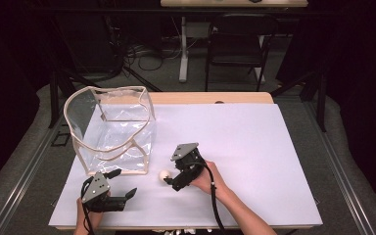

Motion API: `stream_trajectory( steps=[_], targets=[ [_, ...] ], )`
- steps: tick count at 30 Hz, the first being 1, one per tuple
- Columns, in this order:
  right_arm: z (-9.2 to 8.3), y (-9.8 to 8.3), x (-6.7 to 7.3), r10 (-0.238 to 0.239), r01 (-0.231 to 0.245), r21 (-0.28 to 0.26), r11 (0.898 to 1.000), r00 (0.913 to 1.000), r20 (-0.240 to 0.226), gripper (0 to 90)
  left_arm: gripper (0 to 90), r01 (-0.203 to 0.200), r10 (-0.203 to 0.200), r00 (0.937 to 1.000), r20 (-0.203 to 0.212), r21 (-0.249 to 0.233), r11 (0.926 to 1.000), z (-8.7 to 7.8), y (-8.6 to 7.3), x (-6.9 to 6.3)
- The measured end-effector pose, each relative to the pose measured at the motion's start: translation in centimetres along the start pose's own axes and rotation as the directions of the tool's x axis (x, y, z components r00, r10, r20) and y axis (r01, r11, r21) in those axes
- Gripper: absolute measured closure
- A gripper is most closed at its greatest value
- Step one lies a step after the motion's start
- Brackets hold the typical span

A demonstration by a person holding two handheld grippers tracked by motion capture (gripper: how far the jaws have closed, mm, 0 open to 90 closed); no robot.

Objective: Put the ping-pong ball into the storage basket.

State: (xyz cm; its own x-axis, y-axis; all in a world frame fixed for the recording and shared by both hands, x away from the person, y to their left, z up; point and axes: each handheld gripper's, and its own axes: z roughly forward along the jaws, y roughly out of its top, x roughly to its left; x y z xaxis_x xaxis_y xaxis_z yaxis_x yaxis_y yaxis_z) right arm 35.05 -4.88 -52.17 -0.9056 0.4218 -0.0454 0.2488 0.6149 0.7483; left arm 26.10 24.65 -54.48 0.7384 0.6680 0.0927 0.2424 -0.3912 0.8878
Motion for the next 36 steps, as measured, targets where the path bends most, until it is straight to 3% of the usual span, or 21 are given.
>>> stream_trajectory(
  steps=[24, 29, 36],
  targets=[
    [2.3, 0.0, 0.6, -0.008, 0.008, 0.014, 1.000, 0.9993, -0.037, 0.0, 16.1, 0.013, -0.013, 0.9999, 0.001, -0.003, 0.9999, 0.2, 0.0, 0.1],
    [3.1, -0.2, 1.1, -0.015, 0.017, 0.040, 0.999, 0.9988, -0.047, 0.2, 16.1, 0.010, -0.010, 0.9999, 0.013, 0.002, 1.0000, 0.4, 0.0, 0.1],
    [3.4, -0.3, 1.4, -0.023, 0.025, 0.062, 0.998, 0.9993, -0.029, 21.1, 16.1, 0.010, -0.010, 0.9999, 0.011, -0.002, 0.9999, 0.2, 0.0, 0.0]
  ],
)
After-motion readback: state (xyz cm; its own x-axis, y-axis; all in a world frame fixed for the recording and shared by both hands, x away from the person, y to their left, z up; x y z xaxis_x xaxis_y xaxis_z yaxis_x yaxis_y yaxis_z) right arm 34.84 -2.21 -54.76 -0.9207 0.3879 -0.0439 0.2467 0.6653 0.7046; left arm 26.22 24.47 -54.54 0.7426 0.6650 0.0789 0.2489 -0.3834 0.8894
